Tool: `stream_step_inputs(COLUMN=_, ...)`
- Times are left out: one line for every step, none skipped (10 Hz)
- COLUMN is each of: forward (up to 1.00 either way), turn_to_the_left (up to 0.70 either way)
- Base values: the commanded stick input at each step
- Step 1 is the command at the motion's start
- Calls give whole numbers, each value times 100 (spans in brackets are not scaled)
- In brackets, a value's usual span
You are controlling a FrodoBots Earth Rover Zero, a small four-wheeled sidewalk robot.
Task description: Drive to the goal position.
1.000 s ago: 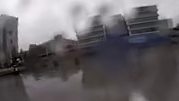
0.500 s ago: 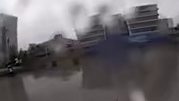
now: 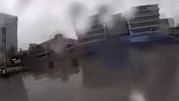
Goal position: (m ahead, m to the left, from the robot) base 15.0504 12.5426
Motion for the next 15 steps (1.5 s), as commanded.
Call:
stream_step_inputs(forward=100, turn_to_the_left=0)
stream_step_inputs(forward=100, turn_to_the_left=0)
stream_step_inputs(forward=100, turn_to_the_left=0)
stream_step_inputs(forward=100, turn_to_the_left=0)
stream_step_inputs(forward=100, turn_to_the_left=0)
stream_step_inputs(forward=100, turn_to_the_left=0)
stream_step_inputs(forward=100, turn_to_the_left=0)
stream_step_inputs(forward=100, turn_to_the_left=0)
stream_step_inputs(forward=100, turn_to_the_left=0)
stream_step_inputs(forward=100, turn_to_the_left=0)
stream_step_inputs(forward=100, turn_to_the_left=0)
stream_step_inputs(forward=100, turn_to_the_left=0)
stream_step_inputs(forward=100, turn_to_the_left=0)
stream_step_inputs(forward=100, turn_to_the_left=0)
stream_step_inputs(forward=100, turn_to_the_left=0)
